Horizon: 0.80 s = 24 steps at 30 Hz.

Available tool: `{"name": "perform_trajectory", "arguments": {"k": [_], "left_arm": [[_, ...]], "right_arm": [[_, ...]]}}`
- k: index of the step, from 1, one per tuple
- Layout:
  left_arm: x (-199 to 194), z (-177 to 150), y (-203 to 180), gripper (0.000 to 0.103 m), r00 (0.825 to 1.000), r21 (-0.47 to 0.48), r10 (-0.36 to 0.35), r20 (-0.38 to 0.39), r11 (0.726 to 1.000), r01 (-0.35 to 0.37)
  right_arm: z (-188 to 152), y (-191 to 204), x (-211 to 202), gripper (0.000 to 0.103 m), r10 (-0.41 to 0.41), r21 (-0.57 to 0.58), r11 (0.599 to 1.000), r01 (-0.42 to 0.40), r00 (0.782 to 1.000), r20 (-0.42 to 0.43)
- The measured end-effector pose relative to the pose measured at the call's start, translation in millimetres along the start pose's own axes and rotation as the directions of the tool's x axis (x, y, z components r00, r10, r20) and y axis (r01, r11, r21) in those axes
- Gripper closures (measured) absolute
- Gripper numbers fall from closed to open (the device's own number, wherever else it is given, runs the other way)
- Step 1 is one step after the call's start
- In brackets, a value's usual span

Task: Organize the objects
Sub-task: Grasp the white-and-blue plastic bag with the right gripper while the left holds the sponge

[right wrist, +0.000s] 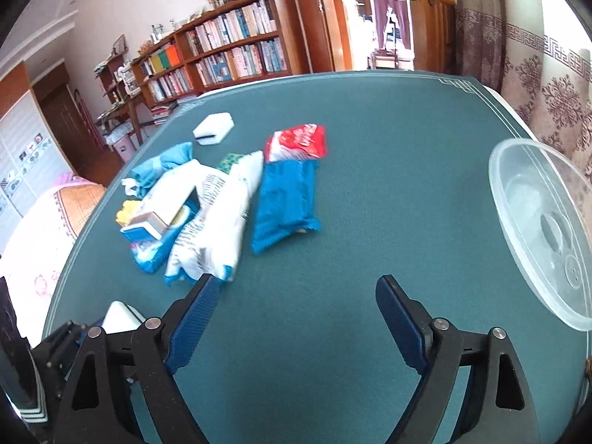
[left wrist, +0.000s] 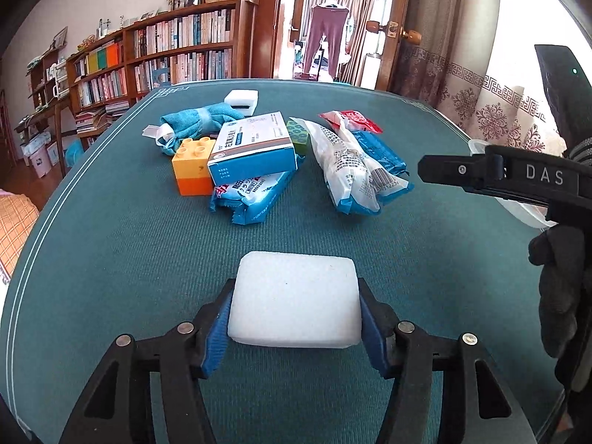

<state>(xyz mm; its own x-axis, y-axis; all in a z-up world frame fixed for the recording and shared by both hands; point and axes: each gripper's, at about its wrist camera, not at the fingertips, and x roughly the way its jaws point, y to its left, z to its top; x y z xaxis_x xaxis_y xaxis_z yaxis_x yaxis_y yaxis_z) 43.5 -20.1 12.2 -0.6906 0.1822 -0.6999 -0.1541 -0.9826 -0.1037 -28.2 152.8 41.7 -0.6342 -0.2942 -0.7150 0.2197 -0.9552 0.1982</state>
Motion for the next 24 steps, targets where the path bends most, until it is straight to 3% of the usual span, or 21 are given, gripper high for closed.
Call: {"name": "perform_trajectory", "arguments": {"k": [8,12,24], "left_arm": [[-4.9,1.0,7.1,0.040,1.000,-0.045,0.010,0.024,0.999,-0.009],[-4.4,1.3,10.8,0.040,1.000,-0.068,0.009,0.019,0.998,-0.008],[-3.2,0.8,11.4,0.040,1.000,-0.072,0.003,0.009,0.997,-0.003]], "right_arm": [[20.8,41.2,24.8,0.043,0.110,-0.058,0.992,-0.111,0.994,-0.024],[24.8,49.4,44.3,0.053,0.118,-0.064,0.990,-0.122,0.992,-0.054],[32.1,53.8,67.4,0.052,0.076,-0.086,0.993,-0.083,0.994,-0.082]]}}
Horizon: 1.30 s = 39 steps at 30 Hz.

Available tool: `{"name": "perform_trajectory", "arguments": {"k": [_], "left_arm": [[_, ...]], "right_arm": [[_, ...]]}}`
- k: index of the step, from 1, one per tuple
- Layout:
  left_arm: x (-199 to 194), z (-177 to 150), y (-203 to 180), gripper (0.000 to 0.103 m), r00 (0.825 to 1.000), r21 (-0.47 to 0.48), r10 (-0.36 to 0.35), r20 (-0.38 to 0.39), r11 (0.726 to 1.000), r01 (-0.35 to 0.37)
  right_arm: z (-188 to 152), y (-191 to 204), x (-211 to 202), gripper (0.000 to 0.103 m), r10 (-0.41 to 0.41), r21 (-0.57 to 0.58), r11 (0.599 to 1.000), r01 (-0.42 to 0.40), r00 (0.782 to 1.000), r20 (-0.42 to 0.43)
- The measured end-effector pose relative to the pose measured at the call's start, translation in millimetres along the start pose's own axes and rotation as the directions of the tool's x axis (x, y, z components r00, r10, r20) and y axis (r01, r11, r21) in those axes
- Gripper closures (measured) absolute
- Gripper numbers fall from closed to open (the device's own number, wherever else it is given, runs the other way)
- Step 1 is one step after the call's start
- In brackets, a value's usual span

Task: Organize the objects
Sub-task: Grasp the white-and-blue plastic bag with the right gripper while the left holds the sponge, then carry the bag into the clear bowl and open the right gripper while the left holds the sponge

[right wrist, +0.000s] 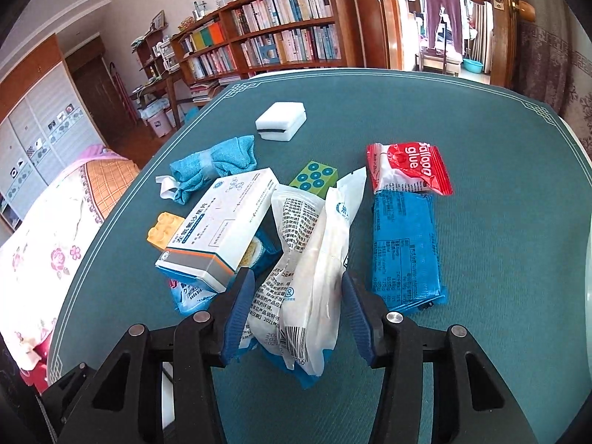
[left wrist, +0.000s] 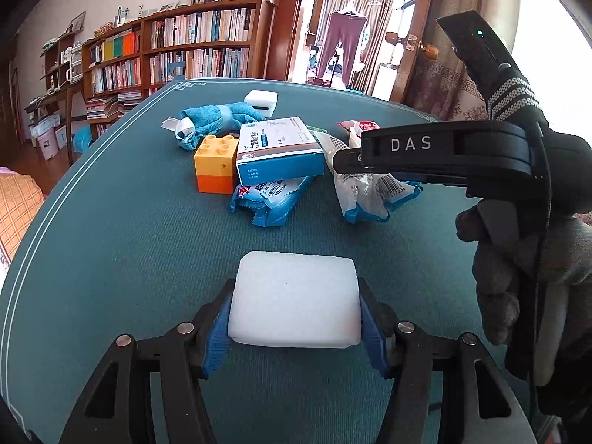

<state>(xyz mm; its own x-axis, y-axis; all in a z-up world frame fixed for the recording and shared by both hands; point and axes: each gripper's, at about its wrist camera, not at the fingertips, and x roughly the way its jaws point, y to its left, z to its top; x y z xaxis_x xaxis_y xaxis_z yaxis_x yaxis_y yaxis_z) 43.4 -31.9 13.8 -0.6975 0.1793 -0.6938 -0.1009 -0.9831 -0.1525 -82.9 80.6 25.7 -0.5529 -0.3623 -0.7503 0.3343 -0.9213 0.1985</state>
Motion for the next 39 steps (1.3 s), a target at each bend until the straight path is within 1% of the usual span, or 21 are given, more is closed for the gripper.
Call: {"name": "perform_trajectory", "arguments": {"k": [10,14,17,22,29,35,39], "left_arm": [[-0.6,-1.2,-1.4,0.040,1.000,0.003,0.000,-0.002,1.000,0.000],[-0.6,-1.1,-1.5,0.040,1.000,0.004,0.000,-0.001,1.000,0.000],[0.1,-1.2,-2.6,0.040,1.000,0.007,0.001,-0.002,1.000,-0.001],[0.4,-1.3,-3.5,0.040,1.000,0.008,0.002,-0.003,1.000,-0.002],[-0.6,-1.5,-4.4,0.040,1.000,0.011,0.005,-0.003,1.000,-0.005],[-1.1,-1.2,-6.8,0.040,1.000,0.026,0.016,-0.006,1.000,-0.016],[-2.7,-0.5,-7.5,0.040,1.000,0.032,0.021,-0.010,0.999,-0.021]], "right_arm": [[2.4,-2.6,11.3,0.048,0.032,0.037,0.999,-0.031,0.999,-0.028],[1.1,-7.8,15.1,0.047,0.067,0.078,0.995,-0.063,0.997,-0.043],[-2.0,-10.8,20.9,0.047,0.109,0.109,0.989,-0.101,0.992,-0.068],[-6.5,-9.6,17.8,0.048,0.119,0.117,0.987,-0.111,0.991,-0.058],[-15.7,-11.1,-3.7,0.048,0.157,0.144,0.978,-0.153,0.987,-0.019],[-23.4,-21.1,-29.2,0.048,0.181,0.171,0.968,-0.183,0.983,0.027],[-30.9,-31.1,-48.4,0.048,0.172,0.178,0.968,-0.180,0.983,0.057]]}}
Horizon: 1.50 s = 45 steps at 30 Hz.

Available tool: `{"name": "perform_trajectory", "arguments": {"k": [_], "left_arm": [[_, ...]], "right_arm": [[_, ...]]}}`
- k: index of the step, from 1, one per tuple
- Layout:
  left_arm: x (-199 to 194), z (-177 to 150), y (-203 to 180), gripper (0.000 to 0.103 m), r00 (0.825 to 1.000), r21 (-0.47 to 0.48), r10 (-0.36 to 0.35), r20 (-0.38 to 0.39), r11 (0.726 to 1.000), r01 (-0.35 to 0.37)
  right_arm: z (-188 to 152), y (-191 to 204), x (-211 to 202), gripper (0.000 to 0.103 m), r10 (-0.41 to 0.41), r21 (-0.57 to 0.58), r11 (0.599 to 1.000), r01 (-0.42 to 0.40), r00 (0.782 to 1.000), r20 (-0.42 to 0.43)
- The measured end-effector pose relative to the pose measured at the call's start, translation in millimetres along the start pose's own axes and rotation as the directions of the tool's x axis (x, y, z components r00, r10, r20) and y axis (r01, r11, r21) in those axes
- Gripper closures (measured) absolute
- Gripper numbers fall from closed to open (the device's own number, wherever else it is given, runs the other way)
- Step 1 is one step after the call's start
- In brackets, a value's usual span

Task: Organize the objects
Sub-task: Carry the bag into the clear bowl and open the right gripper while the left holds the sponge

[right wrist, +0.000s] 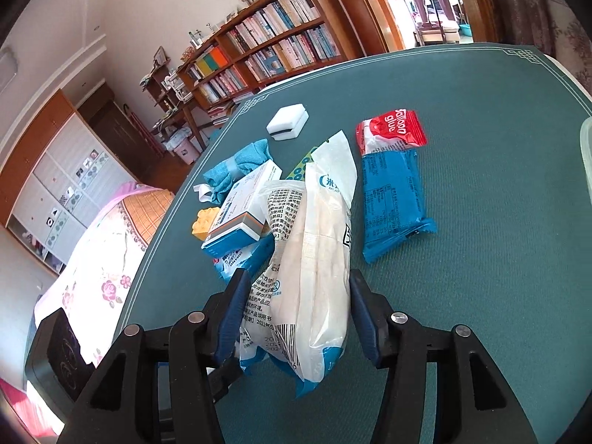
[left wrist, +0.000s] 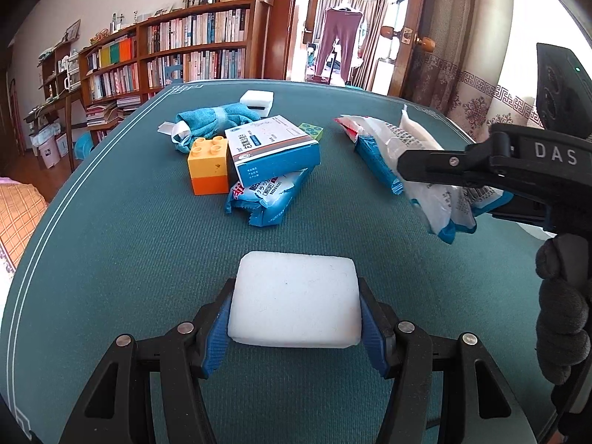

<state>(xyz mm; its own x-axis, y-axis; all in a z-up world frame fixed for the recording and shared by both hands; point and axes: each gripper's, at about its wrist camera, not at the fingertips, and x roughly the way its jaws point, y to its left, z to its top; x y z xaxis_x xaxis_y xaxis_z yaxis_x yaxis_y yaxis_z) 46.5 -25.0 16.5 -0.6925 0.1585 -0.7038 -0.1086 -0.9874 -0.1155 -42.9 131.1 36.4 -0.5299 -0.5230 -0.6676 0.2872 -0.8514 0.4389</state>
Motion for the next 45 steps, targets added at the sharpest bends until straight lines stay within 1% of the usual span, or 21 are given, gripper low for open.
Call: {"name": "perform_trajectory", "arguments": {"k": [8,14,17,24,30,36,39,41,45], "left_arm": [[-2.7,3.7,-7.6,0.040,1.000,0.011,0.016,-0.001,1.000,-0.016],[-4.0,11.0,-31.1,0.040,1.000,0.064,0.012,0.008,0.998,-0.012],[-4.9,16.3,-46.5,0.040,1.000,0.094,0.002,0.017,0.996,-0.004],[-2.4,27.6,-83.0,0.040,0.999,0.152,-0.029,0.024,0.988,0.025],[3.1,34.3,-109.2,0.040,0.998,0.181,-0.054,0.013,0.982,0.051],[3.5,40.2,-130.4,0.040,0.998,0.209,-0.068,0.014,0.976,0.063],[5.1,44.7,-140.0,0.040,0.997,0.222,-0.075,0.014,0.973,0.070],[7.1,47.5,-146.7,0.040,0.996,0.228,-0.085,0.009,0.970,0.080],[11.0,53.5,-163.2,0.040,0.994,0.247,-0.111,0.005,0.963,0.107]], "right_arm": [[-11.4,-37.1,-51.2,0.048,-0.060,0.047,0.997,0.057,0.995,0.074],[-17.4,-73.1,-88.7,0.048,-0.120,0.097,0.989,0.107,0.984,0.132],[-17.3,-91.9,-108.8,0.048,-0.157,0.119,0.983,0.138,0.973,0.167],[-16.6,-140.5,-151.1,0.048,-0.256,0.197,0.957,0.213,0.938,0.232],[-8.0,-183.5,-173.1,0.048,-0.377,0.261,0.914,0.311,0.889,0.259],[2.0,-218.6,-174.2,0.048,-0.496,0.304,0.855,0.420,0.833,0.244],[0.0,-232.7,-174.7,0.048,-0.503,0.338,0.844,0.416,0.833,0.231],[-1.9,-237.1,-178.4,0.048,-0.512,0.356,0.837,0.416,0.826,0.238],[-2.6,-235.6,-189.2,0.047,-0.513,0.365,0.837,0.407,0.817,0.265]]}}
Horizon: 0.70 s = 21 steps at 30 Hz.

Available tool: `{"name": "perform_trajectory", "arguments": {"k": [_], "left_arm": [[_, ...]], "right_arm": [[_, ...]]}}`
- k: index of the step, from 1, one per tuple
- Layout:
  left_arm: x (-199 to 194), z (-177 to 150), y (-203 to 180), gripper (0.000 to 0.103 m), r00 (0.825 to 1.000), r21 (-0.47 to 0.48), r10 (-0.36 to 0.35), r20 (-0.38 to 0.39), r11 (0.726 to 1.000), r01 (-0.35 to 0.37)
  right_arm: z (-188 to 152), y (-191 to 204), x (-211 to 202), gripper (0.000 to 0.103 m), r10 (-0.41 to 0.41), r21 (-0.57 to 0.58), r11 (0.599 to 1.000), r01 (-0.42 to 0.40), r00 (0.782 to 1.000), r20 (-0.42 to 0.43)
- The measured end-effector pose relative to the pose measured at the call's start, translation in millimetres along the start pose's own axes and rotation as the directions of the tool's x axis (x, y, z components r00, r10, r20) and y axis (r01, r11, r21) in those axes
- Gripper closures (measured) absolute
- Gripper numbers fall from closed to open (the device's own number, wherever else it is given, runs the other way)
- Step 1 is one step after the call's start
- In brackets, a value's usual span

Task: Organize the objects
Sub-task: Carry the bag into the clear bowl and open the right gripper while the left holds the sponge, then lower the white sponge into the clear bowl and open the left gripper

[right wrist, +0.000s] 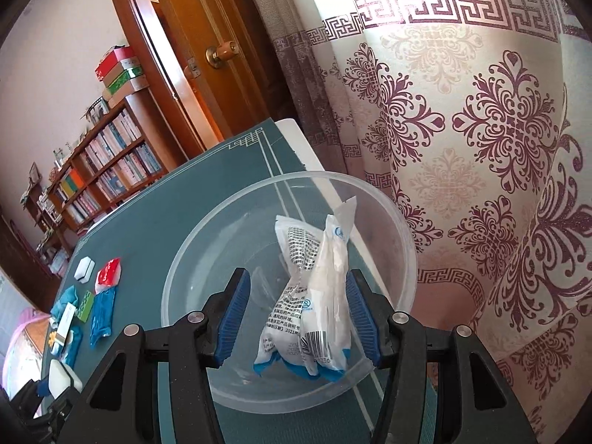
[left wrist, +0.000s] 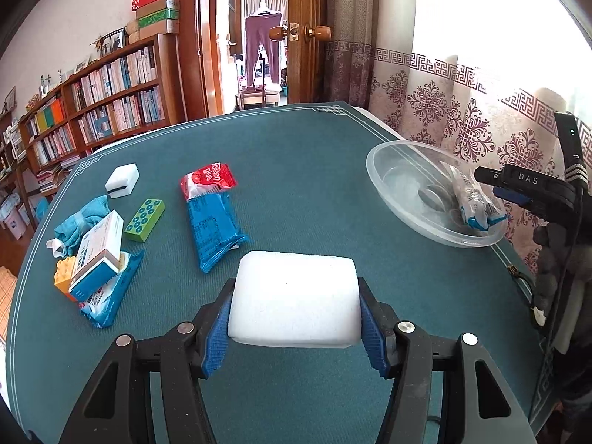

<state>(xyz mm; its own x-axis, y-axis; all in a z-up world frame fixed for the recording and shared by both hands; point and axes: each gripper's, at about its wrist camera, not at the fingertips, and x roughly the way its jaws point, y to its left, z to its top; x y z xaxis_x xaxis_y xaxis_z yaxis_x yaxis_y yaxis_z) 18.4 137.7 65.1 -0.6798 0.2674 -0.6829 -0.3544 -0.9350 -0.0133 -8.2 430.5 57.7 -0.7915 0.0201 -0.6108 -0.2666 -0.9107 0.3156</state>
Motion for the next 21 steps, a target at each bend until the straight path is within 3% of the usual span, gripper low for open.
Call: {"name": "perform_trajectory", "arguments": {"k": [9,15,21], "left_arm": [[18.5,27.9,-42.4,0.040,0.995,0.059,-0.096,0.006,0.994,0.096],[35.0,49.9,-75.5,0.040,0.982,0.092,-0.191,-0.004,0.977,0.191],[55.5,63.1,-104.9,0.040,0.974,0.150,-0.227,-0.014,0.962,0.226]], "right_arm": [[4.8,-1.1,-17.0,0.047,0.014,0.026,1.000,-0.015,0.999,0.037],[7.4,-2.8,-24.4,0.047,0.022,0.043,0.999,-0.025,0.998,0.058],[9.8,-8.3,-27.7,0.047,0.024,0.061,0.998,-0.028,0.998,0.063]]}}
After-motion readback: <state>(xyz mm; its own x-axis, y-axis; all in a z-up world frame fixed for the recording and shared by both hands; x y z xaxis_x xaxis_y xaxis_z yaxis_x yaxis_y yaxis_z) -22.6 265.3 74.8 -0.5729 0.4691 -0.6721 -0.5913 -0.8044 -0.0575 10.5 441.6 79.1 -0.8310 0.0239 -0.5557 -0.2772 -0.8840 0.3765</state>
